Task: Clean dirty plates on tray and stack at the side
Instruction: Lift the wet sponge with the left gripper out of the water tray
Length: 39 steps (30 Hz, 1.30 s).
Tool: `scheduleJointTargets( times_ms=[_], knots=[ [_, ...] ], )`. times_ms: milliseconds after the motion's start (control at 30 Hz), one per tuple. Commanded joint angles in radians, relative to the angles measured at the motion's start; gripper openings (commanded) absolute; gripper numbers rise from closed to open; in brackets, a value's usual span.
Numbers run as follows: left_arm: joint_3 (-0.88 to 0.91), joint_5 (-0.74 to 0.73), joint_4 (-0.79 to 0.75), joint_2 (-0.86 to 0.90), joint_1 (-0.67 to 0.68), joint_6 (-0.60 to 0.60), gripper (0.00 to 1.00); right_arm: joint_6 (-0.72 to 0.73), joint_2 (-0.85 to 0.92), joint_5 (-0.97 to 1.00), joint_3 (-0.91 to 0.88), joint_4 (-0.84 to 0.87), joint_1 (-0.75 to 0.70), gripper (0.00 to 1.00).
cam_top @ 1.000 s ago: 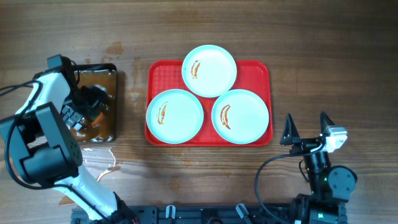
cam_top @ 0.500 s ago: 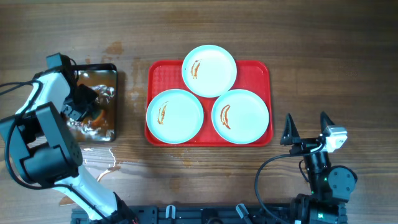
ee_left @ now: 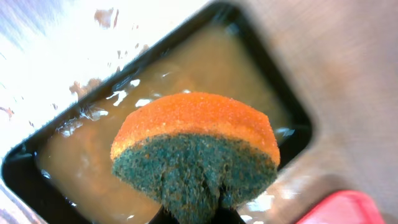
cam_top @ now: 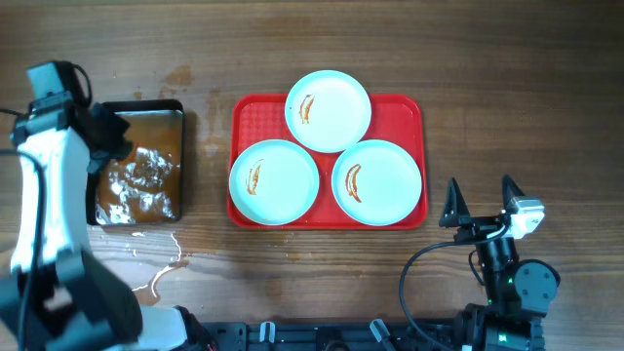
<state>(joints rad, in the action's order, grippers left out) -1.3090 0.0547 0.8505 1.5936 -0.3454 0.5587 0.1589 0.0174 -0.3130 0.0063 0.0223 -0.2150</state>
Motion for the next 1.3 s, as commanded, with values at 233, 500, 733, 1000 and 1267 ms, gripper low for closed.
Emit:
scheduleJointTargets(
  times_ms=[233, 500, 733, 1000, 1267],
  knots=[
    [0.019, 0.006, -0.151, -0.141, 0.000, -0.005, 0.04, -0.002, -0.007, 0.006, -0.001, 0.003, -0.005, 0.99],
    [0.238, -0.091, -0.379, 0.054, -0.003, -0.006, 0.04, -0.002, -0.007, 0.006, -0.001, 0.003, -0.005, 1.00],
    [0.192, -0.287, -0.386, -0.097, -0.028, -0.140, 0.04, -0.002, -0.007, 0.006, -0.001, 0.003, -0.005, 1.00],
    [0.189, -0.299, -0.462, -0.372, -0.032, -0.140, 0.04, -0.002, -0.007, 0.006, -0.001, 0.003, -0.005, 1.00],
    [0.361, -0.126, -0.573, -0.116, -0.032, -0.138, 0.04, -0.002, -0.007, 0.006, -0.001, 0.003, -0.005, 1.00]
  ],
)
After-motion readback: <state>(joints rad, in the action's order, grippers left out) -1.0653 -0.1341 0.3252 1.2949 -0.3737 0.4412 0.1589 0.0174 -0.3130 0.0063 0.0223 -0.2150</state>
